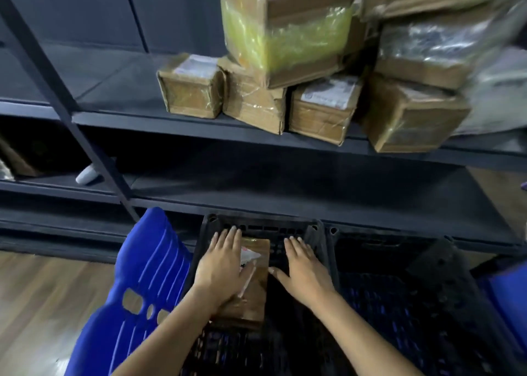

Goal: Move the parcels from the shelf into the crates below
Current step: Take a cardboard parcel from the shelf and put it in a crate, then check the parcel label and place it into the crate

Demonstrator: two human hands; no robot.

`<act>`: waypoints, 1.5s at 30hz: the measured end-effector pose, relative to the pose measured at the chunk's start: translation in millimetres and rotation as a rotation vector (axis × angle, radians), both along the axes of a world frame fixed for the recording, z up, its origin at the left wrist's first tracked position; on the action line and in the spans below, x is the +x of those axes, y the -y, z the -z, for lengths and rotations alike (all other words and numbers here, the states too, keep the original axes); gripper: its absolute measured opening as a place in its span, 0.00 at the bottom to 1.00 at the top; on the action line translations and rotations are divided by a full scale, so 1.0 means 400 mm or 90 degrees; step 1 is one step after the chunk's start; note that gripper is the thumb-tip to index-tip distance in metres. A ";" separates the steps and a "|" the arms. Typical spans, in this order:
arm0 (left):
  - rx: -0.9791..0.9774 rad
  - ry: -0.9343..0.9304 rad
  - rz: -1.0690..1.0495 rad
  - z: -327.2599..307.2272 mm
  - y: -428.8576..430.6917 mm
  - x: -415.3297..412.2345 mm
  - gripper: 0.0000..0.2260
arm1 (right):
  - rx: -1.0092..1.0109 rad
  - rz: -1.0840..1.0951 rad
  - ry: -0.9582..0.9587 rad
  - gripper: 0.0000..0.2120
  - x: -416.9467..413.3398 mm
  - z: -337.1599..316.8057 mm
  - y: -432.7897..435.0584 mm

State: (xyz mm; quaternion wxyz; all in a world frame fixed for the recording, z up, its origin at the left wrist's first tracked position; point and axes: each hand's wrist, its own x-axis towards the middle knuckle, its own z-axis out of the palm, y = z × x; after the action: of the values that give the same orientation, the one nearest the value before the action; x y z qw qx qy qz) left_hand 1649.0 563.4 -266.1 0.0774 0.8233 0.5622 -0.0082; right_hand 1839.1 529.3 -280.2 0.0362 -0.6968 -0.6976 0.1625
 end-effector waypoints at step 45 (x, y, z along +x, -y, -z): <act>0.162 0.548 0.016 -0.952 -0.443 0.476 0.30 | 0.389 0.116 -0.175 0.28 0.510 -0.987 -0.335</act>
State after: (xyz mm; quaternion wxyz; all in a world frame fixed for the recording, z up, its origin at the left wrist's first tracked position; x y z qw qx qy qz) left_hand 1839.4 740.7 114.8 0.2023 0.7615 0.4649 0.4038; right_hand 2043.3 663.4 114.7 0.3508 -0.6849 -0.6377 0.0347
